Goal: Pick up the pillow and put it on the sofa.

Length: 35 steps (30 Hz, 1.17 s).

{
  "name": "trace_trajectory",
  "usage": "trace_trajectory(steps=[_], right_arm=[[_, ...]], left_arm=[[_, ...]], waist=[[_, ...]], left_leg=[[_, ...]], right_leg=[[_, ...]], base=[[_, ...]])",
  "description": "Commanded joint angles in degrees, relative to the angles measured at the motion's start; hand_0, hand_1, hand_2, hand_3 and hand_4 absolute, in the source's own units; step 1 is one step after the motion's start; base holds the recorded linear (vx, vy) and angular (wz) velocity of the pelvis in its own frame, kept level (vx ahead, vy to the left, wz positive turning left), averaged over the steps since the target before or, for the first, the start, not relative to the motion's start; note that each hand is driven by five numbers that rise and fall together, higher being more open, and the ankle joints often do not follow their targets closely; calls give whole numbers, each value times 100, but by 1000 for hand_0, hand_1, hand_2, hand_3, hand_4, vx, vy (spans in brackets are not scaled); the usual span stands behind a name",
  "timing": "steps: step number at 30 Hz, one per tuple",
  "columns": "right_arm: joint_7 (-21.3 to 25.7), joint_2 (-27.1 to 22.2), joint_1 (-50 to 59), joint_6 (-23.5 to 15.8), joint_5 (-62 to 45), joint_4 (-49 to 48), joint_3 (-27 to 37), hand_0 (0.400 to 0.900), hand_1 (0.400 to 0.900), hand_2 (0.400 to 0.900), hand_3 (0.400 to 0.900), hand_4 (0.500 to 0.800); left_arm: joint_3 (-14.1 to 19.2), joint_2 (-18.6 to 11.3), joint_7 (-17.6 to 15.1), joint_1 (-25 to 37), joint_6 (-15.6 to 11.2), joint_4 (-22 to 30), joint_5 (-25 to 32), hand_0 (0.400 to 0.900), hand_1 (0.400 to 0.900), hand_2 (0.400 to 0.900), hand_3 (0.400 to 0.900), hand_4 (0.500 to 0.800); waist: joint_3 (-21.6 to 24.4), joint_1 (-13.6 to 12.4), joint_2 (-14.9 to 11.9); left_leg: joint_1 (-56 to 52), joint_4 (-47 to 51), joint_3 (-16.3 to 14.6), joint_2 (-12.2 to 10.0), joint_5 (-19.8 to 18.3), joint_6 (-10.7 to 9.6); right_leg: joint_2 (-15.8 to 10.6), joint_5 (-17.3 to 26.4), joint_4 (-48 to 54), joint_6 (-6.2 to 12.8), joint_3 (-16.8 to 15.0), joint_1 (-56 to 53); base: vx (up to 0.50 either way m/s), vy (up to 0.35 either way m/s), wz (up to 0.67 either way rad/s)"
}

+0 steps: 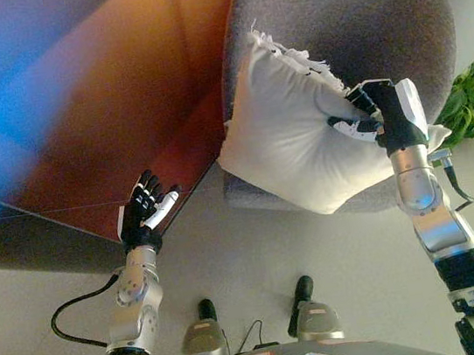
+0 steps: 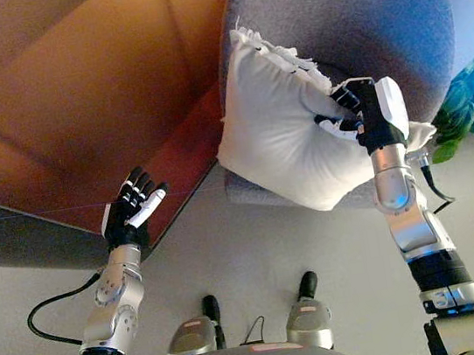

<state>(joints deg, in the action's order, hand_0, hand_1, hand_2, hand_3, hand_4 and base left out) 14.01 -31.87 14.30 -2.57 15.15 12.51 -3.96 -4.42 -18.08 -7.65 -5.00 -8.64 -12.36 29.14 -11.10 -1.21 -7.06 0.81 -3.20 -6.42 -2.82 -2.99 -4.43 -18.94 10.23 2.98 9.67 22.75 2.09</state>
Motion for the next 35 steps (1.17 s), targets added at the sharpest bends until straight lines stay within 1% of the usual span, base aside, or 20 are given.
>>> trace_trajectory(steps=[1,2,3,5,6,7,9,11,14,18,22,24,25,27,28,29,31,35], right_arm=[[684,-912,2535,-419,-557,763,-264,400,400,400,400,500],[761,-1114,3156,-360,-644,1434,-604,400,400,400,400,500],[829,-1200,3598,-330,-756,1966,-827,400,400,400,400,500],[870,-1394,4719,-295,-967,3320,-1520,400,400,400,400,500],[898,-1431,5179,-263,-1053,4023,-1808,590,590,590,590,614],[860,-1432,5480,-279,-1237,4543,-1954,900,900,900,900,800],[851,-1477,5851,-260,-1572,5315,-2034,900,900,900,900,800],[873,-1494,6039,-234,-1655,5473,-2126,900,900,900,900,800],[874,-1515,6071,-249,-1822,5438,-2138,900,900,900,900,800],[857,-1397,5682,-379,-2232,4936,-1880,900,900,900,900,800],[769,-1120,4950,-526,-2526,4020,-1532,900,900,900,900,800],[661,-987,4365,-594,-2576,3264,-1319,900,900,900,900,800],[636,-864,3935,-632,-2560,2781,-1117,900,900,900,900,800],[429,-619,2973,-730,-2500,1664,-785,900,900,900,900,800],[315,-572,2485,-707,-2415,1245,-563,900,900,900,900,800],[237,-387,1974,-771,-2456,838,-309,900,900,900,900,800],[6,-158,1066,-817,-2421,149,110,900,900,900,900,800],[-386,388,-373,-900,-2403,-724,602,900,900,900,900,800]], left_arm=[[-24,-400,205,-40,-447,889,124,900,900,900,900,800],[-87,-483,228,-15,-478,916,208,900,900,900,900,800],[-159,-531,243,-4,-485,935,269,900,900,900,900,800],[-358,-636,348,44,-531,959,423,900,900,900,900,800],[-450,-696,408,76,-550,961,520,900,900,900,900,800],[-536,-747,466,137,-569,981,557,900,900,900,900,800],[-722,-812,567,290,-569,963,610,900,900,900,900,800],[-802,-843,626,355,-534,940,667,900,900,900,900,800],[-900,-824,646,430,-495,889,607,900,900,900,900,800],[-863,-787,631,390,-435,761,594,900,900,900,900,800],[-757,-707,549,352,-349,587,472,900,900,900,900,800],[-693,-679,538,354,-300,494,322,900,900,900,900,800],[-657,-664,515,339,-289,441,281,900,900,900,900,800],[-513,-578,477,366,-237,314,119,900,900,900,900,800],[-473,-566,474,349,-228,279,69,900,900,900,900,800],[-410,-506,468,332,-222,225,41,900,900,900,900,800],[-267,-431,479,293,-211,192,-76,900,900,900,900,800],[-24,-310,493,200,-210,150,-209,900,900,900,900,800]], waist=[[427,-380,-7],[361,-476,20],[334,-542,8],[256,-709,62],[226,-813,87],[201,-886,129],[175,-1039,222],[219,-1102,275],[262,-1119,320],[332,-1035,301],[433,-827,246],[482,-669,244],[511,-613,241],[570,-401,280],[603,-358,278],[621,-284,302],[660,-156,328],[706,65,393]], left_leg=[[137,246,284,-109,147,45],[210,237,320,-161,164,3],[290,250,353,-154,237,-11],[418,268,422,-215,308,-74],[479,290,469,-236,364,-108],[544,304,518,-247,408,-133],[645,339,629,-264,484,-181],[663,363,686,-269,510,-196],[640,382,804,-279,524,-210],[501,288,847,-290,411,-197],[344,102,740,-258,237,-164],[215,40,626,-266,147,-154],[150,7,570,-267,100,-144],[25,-35,450,-275,18,-126],[-26,-58,410,-287,-22,-122],[-82,-83,357,-285,-60,-114],[-180,-133,263,-287,-131,-100],[-349,-142,107,-303,-203,-83]], right_leg=[[-188,220,-149,439,60,-63],[-133,168,-130,417,73,-41],[-142,169,-106,409,106,-1],[-78,114,-58,380,172,32],[-58,85,-17,365,234,36],[-45,74,19,358,297,32],[-9,52,89,357,411,22],[15,31,130,352,475,-15],[61,-37,148,335,547,-126],[87,-104,157,316,590,-387],[44,-128,156,287,500,-540],[32,-142,146,273,405,-611],[26,-149,140,270,354,-648],[-5,-158,116,264,253,-681],[-19,-184,96,263,214,-703],[-32,-206,81,259,180,-728],[-58,-233,41,262,105,-765],[-90,-277,2,271,-33,-780]], base=[[-37,-98,18],[-73,-91,21],[-77,-99,23],[-67,-100,27],[-57,-103,33],[-64,-107,39],[-32,-81,34],[26,-44,20],[49,-35,16],[62,-6,2],[49,36,-21],[39,50,-37],[30,57,-43],[31,52,-40],[33,46,-35],[31,35,-33],[14,27,-31],[-10,11,-24]])
